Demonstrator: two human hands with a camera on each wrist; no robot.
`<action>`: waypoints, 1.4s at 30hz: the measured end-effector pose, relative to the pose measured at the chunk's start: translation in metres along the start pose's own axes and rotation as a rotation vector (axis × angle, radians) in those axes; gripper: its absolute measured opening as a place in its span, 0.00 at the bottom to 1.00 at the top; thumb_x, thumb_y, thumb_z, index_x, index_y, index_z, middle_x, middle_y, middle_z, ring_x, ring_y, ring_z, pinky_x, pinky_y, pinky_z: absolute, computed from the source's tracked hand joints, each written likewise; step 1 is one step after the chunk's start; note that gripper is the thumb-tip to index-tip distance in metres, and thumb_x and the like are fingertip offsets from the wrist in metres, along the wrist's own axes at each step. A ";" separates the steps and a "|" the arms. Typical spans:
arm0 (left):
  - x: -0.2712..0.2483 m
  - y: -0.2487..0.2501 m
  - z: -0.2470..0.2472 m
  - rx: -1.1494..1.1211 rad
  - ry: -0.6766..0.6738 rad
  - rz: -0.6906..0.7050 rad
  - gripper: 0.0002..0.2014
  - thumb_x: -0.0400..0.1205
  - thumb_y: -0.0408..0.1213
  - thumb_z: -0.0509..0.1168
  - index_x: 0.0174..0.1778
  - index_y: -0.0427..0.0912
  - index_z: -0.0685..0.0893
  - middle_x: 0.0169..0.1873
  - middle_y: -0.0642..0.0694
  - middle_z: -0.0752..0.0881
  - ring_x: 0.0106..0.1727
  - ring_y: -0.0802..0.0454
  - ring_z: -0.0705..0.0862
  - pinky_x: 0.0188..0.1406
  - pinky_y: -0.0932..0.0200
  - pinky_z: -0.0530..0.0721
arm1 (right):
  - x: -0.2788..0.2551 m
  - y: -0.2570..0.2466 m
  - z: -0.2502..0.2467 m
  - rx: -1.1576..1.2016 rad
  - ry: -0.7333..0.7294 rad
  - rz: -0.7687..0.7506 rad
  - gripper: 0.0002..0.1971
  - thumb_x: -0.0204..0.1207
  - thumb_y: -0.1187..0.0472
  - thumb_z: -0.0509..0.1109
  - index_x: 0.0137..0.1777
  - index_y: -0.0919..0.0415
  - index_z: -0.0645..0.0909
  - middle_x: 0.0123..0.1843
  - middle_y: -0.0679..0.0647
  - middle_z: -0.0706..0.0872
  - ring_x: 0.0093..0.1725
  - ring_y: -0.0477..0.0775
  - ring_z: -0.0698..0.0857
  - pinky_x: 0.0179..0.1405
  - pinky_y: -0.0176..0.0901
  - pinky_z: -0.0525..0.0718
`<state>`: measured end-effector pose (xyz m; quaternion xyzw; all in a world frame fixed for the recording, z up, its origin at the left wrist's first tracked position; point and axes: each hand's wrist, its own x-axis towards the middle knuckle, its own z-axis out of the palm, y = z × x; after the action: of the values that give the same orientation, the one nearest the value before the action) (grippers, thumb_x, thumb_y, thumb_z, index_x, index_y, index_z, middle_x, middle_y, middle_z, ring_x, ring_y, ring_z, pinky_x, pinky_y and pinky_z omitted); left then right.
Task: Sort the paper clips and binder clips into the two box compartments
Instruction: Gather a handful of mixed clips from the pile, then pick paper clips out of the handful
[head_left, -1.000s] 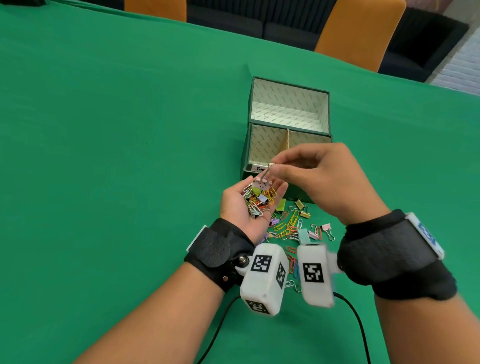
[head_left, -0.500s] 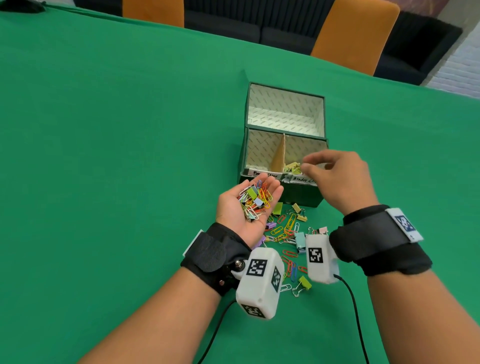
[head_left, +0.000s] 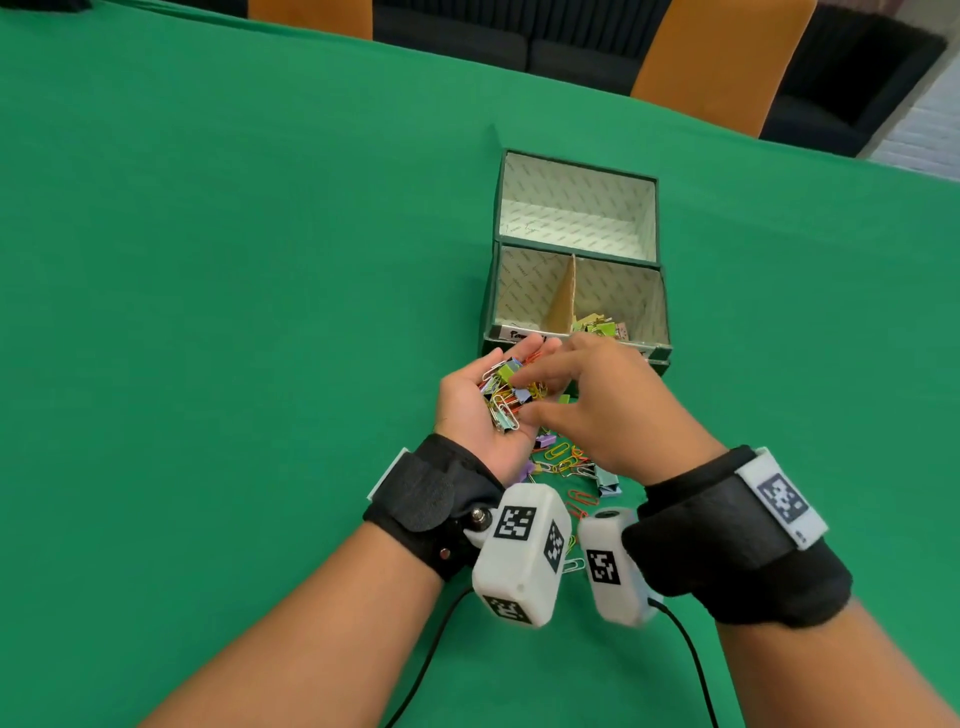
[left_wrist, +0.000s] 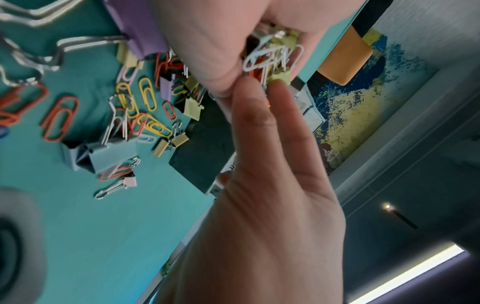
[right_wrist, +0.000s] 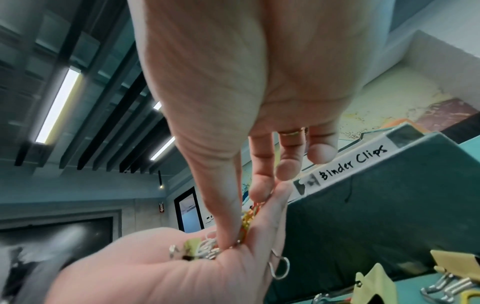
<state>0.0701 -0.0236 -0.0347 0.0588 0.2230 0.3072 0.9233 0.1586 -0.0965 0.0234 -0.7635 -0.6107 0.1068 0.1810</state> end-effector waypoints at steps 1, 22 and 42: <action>0.001 0.000 -0.001 -0.007 0.003 0.000 0.18 0.87 0.39 0.53 0.52 0.30 0.84 0.48 0.33 0.87 0.50 0.42 0.85 0.62 0.51 0.79 | 0.001 0.000 0.002 -0.011 -0.005 -0.001 0.15 0.70 0.53 0.78 0.58 0.41 0.87 0.46 0.48 0.78 0.51 0.50 0.78 0.54 0.46 0.78; 0.001 -0.001 0.002 -0.092 -0.007 0.020 0.15 0.85 0.35 0.54 0.48 0.28 0.82 0.46 0.32 0.86 0.48 0.38 0.87 0.49 0.45 0.87 | -0.001 0.010 -0.007 0.495 0.231 0.050 0.07 0.76 0.57 0.74 0.52 0.49 0.90 0.44 0.43 0.91 0.45 0.39 0.87 0.47 0.30 0.83; 0.000 -0.001 0.003 -0.078 -0.023 -0.001 0.19 0.86 0.37 0.53 0.51 0.26 0.85 0.48 0.30 0.87 0.47 0.38 0.88 0.51 0.44 0.86 | 0.011 0.018 -0.019 0.052 0.250 0.004 0.03 0.74 0.49 0.74 0.46 0.42 0.89 0.42 0.42 0.85 0.48 0.49 0.76 0.49 0.46 0.74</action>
<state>0.0714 -0.0246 -0.0325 0.0260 0.2001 0.3145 0.9276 0.1845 -0.0919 0.0338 -0.7672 -0.5787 0.0267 0.2752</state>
